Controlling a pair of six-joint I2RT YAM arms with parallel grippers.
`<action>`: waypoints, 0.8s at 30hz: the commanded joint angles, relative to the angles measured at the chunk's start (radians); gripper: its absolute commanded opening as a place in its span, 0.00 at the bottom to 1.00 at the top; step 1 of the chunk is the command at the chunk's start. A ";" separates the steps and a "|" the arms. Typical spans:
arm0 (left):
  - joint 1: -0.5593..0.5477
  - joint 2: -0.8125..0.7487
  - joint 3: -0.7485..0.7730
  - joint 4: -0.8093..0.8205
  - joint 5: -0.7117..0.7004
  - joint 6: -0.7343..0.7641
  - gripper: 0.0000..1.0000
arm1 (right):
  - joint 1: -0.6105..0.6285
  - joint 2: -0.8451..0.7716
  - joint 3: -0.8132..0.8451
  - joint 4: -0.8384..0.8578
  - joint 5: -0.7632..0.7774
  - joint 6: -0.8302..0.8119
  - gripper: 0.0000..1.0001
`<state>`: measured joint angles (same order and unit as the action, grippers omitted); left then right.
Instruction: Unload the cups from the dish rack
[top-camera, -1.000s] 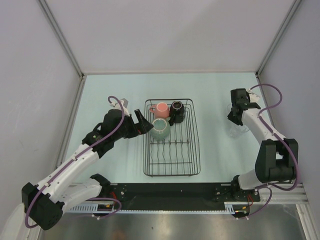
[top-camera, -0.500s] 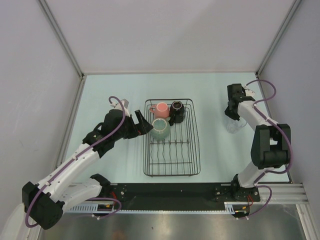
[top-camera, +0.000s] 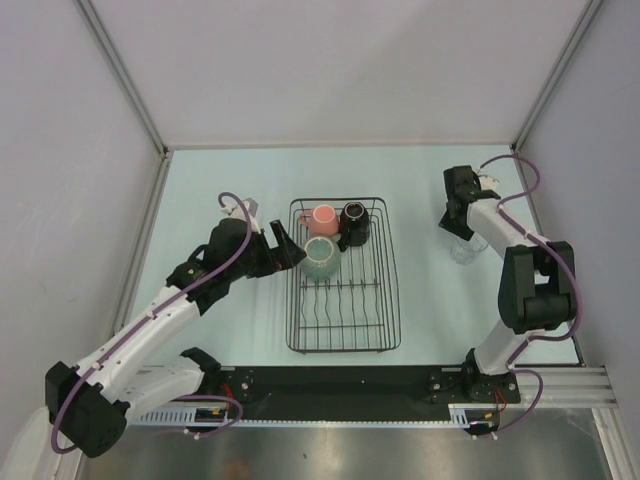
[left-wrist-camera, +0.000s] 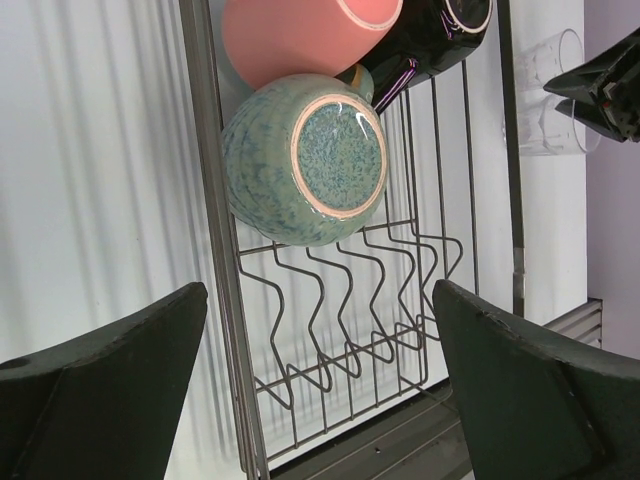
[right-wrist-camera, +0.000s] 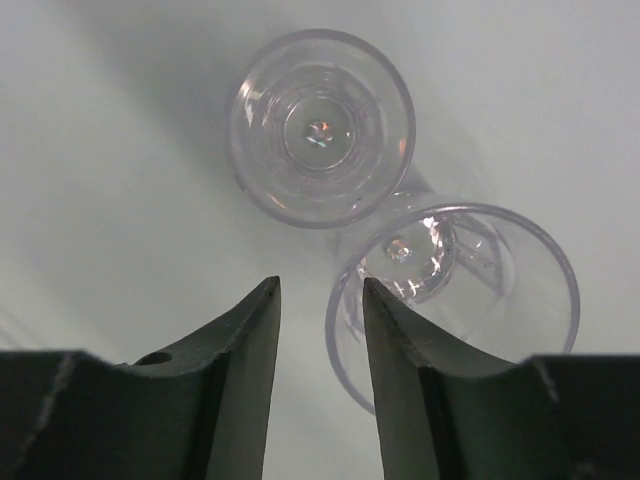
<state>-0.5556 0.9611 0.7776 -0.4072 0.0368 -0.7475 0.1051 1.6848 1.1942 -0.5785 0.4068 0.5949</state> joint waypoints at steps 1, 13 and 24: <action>0.003 -0.002 0.026 0.005 0.002 0.033 1.00 | 0.033 -0.069 0.044 -0.004 0.021 0.006 0.46; 0.003 -0.030 0.057 -0.001 -0.035 0.106 1.00 | 0.146 -0.249 0.229 -0.115 0.037 0.020 0.86; 0.000 0.244 0.297 -0.094 -0.113 0.212 1.00 | 0.388 -0.365 0.272 -0.121 -0.048 -0.018 1.00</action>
<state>-0.5556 1.1179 0.9596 -0.4660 -0.0433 -0.6071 0.4149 1.3621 1.4830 -0.6998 0.3870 0.5938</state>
